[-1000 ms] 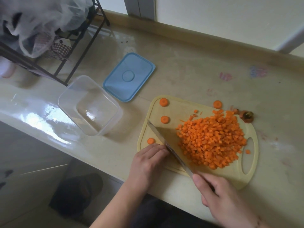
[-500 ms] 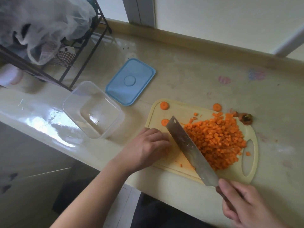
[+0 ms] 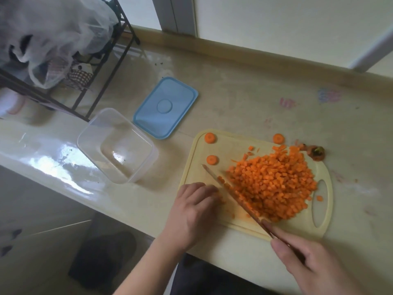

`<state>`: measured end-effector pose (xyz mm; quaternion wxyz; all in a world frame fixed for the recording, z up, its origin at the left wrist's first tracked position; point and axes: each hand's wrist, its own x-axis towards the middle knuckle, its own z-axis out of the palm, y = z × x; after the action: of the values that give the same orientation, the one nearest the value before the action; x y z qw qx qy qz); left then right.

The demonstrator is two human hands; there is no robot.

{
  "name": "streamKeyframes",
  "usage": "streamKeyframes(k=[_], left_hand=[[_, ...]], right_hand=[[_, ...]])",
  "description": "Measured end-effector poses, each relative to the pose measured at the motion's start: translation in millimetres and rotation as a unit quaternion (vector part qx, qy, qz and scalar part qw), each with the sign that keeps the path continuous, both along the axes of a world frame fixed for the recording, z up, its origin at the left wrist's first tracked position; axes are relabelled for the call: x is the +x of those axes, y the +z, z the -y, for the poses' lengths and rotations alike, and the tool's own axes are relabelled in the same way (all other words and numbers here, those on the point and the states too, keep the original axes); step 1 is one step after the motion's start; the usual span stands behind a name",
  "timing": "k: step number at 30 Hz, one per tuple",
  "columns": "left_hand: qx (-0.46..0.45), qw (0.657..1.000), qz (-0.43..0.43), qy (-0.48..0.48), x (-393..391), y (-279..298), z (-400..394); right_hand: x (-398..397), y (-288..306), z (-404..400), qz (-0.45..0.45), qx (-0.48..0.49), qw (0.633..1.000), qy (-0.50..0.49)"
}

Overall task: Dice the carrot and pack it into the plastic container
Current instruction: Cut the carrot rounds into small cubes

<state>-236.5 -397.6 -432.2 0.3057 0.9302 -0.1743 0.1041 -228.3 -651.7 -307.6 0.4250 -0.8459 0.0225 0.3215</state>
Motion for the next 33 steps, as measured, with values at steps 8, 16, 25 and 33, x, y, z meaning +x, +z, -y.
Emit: streamKeyframes(k=[8,16,25,33], left_hand=[[-0.142,0.981,-0.034,0.124,9.6,76.6,-39.2],[0.055,0.976,-0.180,-0.107,39.3,69.4,-20.6],[0.065,0.990,-0.124,0.002,31.5,59.3,8.6],[0.008,0.990,-0.141,0.003,23.0,58.8,26.0]], right_hand=[[3.2,-0.5,19.9,0.170,-0.107,0.964,0.176],[10.8,-13.6,26.9,0.347,-0.167,0.869,0.310],[11.3,-18.1,28.8,0.376,-0.193,0.847,0.324],[11.3,-20.2,29.1,0.357,-0.201,0.855,0.319]])
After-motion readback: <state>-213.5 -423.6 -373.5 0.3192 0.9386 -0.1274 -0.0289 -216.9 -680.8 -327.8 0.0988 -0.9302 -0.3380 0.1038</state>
